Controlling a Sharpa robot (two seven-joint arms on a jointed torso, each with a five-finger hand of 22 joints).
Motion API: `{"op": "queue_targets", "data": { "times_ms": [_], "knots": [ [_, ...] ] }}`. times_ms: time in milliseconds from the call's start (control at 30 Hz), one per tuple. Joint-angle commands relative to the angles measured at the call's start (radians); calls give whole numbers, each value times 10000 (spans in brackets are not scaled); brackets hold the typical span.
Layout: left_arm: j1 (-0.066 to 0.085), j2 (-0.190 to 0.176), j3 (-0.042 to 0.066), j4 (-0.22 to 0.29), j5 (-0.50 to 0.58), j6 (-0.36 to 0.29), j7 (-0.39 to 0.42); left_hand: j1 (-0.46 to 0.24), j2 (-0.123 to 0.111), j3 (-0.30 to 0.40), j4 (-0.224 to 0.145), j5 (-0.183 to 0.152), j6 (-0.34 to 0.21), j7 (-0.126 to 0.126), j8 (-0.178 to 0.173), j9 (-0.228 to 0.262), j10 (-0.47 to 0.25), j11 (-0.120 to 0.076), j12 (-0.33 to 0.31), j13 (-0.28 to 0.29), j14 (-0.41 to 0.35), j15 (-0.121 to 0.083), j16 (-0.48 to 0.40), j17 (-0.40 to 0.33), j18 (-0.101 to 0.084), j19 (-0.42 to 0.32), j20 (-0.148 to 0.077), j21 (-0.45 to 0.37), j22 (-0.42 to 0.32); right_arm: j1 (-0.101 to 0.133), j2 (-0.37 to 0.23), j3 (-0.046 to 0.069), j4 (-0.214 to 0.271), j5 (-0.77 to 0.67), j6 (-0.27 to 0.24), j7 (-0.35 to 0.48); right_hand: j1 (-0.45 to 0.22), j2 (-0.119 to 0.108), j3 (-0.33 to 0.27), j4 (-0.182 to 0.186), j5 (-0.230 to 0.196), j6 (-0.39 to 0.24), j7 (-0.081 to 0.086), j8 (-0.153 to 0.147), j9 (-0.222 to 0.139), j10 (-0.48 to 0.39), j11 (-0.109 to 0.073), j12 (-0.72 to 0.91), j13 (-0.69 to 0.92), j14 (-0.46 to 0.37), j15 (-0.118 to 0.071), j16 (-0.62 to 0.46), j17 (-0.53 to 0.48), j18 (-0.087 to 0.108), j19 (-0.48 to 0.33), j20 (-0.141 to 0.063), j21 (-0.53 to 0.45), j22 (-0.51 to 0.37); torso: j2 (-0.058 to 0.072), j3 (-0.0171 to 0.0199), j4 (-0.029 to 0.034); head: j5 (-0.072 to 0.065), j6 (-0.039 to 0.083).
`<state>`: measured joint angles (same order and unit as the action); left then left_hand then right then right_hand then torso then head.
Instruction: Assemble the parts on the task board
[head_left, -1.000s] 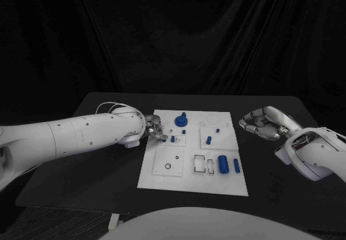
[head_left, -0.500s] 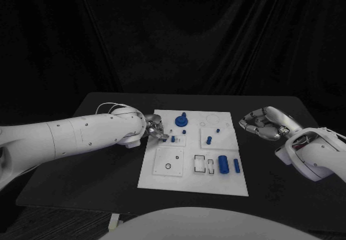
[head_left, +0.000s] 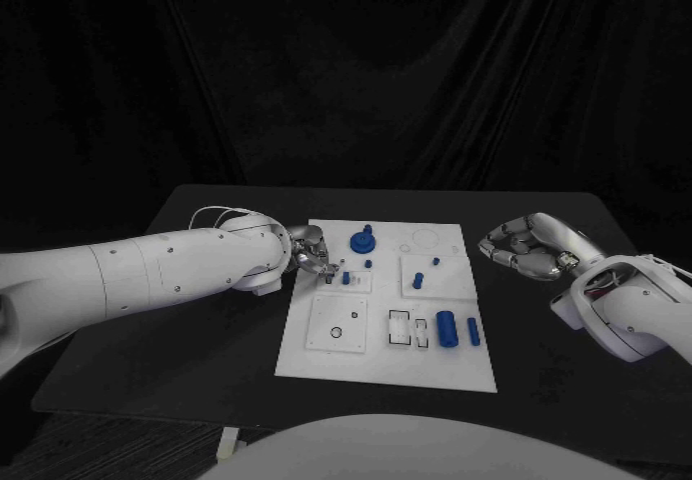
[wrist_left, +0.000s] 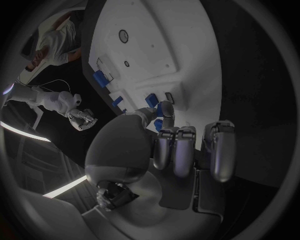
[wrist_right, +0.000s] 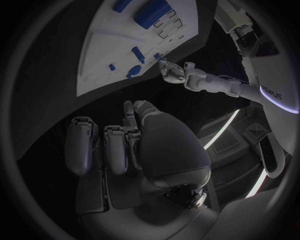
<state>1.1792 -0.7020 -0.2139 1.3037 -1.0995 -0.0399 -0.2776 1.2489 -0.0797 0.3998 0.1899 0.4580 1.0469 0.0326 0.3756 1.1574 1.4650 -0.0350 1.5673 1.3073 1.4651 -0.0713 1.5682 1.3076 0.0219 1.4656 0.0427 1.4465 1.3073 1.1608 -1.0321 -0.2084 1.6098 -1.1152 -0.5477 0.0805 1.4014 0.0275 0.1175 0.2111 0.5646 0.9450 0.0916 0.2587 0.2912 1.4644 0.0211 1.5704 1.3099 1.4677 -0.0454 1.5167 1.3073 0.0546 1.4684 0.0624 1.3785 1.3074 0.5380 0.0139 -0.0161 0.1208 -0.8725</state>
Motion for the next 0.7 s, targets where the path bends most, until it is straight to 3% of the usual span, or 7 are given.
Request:
{"op": "queue_targets", "data": {
  "times_ms": [33,500,700],
  "knots": [
    [-14,-9,8,44,19,-143,264,43,-86,931,-891,-65,-27,-82,-47,-2,1058,-12,35,2635,1057,-18,26,2632,124,17,-23,41,2181,-22,3,6,-7,-16,4,-156,67,4,81,-20,56,54,36,-59,-9,1064,-47,4,2609,875,-68,-64,1981,-79,293,-65,-26,2010,1,0,-4,13,-1],
    [-13,-40,8,125,15,175,-44,39,-81,1021,-934,-165,-44,-72,-85,-30,1058,-2,35,2635,1057,-8,26,2632,124,14,-17,40,2180,-22,7,6,-9,-16,-11,-156,67,4,81,-20,56,54,36,-59,-9,1064,-47,4,2609,875,-68,-64,1981,-79,293,-65,-26,2010,1,2,-2,10,-1],
    [-13,-47,8,167,-785,327,-287,44,-72,1079,-969,-243,-62,-56,-114,-48,1058,8,35,2635,1057,-2,26,2632,125,10,-13,36,2178,-23,4,6,-2,-16,-39,-148,67,4,81,-20,56,54,36,-59,-9,1064,-47,4,2609,875,-68,-64,1981,-79,293,-65,-26,2010,1,2,-3,8,-1]
  ]
}}
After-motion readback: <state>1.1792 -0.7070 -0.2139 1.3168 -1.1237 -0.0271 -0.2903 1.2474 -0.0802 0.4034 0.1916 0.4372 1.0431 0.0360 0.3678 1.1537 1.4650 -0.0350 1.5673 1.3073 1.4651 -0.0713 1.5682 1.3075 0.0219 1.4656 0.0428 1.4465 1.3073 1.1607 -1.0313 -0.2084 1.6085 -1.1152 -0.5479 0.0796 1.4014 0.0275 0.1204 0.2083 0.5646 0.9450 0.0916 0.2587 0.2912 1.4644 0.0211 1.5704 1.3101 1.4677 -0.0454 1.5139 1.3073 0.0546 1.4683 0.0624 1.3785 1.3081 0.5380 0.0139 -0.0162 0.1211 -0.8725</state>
